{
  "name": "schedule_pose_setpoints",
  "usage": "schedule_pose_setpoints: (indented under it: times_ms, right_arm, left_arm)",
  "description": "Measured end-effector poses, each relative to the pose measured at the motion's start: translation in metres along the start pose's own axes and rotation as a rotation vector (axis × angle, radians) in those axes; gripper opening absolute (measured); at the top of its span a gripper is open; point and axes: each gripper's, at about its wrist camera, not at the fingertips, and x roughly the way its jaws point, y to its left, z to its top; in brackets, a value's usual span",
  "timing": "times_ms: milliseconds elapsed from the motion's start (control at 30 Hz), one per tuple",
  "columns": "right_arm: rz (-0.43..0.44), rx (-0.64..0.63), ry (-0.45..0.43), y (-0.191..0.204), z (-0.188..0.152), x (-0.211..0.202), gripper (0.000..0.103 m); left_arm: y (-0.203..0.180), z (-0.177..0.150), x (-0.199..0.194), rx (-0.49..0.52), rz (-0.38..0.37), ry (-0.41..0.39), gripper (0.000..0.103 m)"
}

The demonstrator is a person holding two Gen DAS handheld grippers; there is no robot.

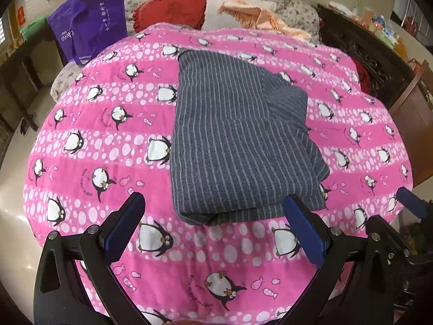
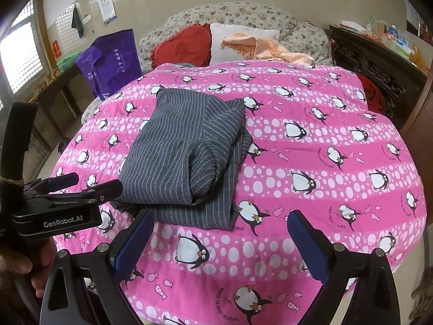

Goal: Fold large clothes

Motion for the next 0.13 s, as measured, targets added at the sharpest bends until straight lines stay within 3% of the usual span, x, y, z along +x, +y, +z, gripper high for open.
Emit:
schedule_pose_setpoints:
  times_ms: [133]
  right_arm:
    - [0.001,0.000,0.003,0.0004,0.0001,0.0011,0.098]
  left_arm:
    - [-0.0019,-0.0005,-0.0006,0.016,-0.001,-0.006,0.102]
